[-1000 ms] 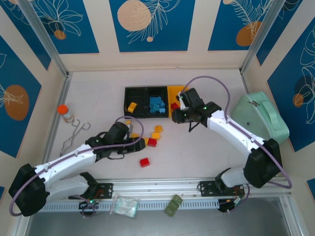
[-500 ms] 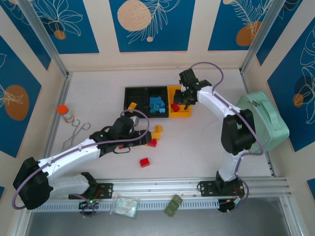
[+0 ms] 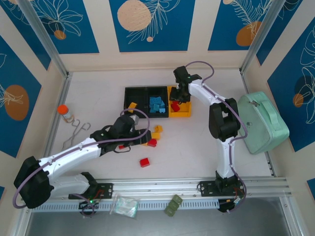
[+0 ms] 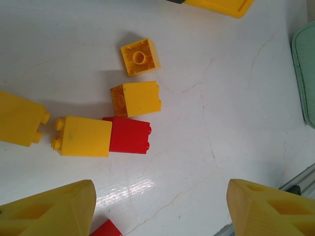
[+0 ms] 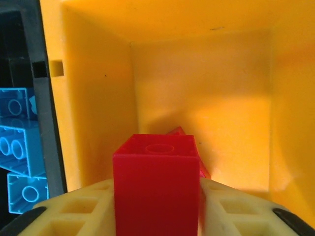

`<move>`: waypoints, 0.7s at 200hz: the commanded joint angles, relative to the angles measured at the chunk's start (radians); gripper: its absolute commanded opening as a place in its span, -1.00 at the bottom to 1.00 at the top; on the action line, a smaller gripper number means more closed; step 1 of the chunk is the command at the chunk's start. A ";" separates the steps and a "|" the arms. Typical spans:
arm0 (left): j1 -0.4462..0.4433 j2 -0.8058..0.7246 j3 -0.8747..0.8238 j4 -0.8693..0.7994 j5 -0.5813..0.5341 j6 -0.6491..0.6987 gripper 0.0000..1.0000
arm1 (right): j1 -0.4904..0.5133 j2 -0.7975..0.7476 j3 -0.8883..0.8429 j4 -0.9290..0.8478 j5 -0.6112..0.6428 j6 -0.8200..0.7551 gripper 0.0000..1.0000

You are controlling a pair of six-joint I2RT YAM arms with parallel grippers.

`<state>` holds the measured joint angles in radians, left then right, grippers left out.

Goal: Sort the legos into containers by color

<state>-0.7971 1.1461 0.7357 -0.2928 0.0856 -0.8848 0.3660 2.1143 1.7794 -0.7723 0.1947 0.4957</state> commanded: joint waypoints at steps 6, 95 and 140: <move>-0.010 -0.031 -0.027 -0.026 -0.030 -0.011 0.41 | -0.003 -0.006 0.035 -0.030 -0.004 0.014 -0.11; -0.010 -0.073 -0.044 -0.077 -0.059 -0.028 0.41 | 0.025 -0.288 -0.202 0.052 -0.001 0.003 -0.02; -0.008 -0.129 -0.079 -0.137 -0.088 -0.046 0.42 | 0.077 -0.477 -0.399 0.098 -0.038 -0.006 -0.01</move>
<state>-0.7971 1.0557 0.6777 -0.3649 0.0345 -0.9123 0.4114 1.7195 1.4715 -0.7029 0.1970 0.4984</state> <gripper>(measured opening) 0.708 0.489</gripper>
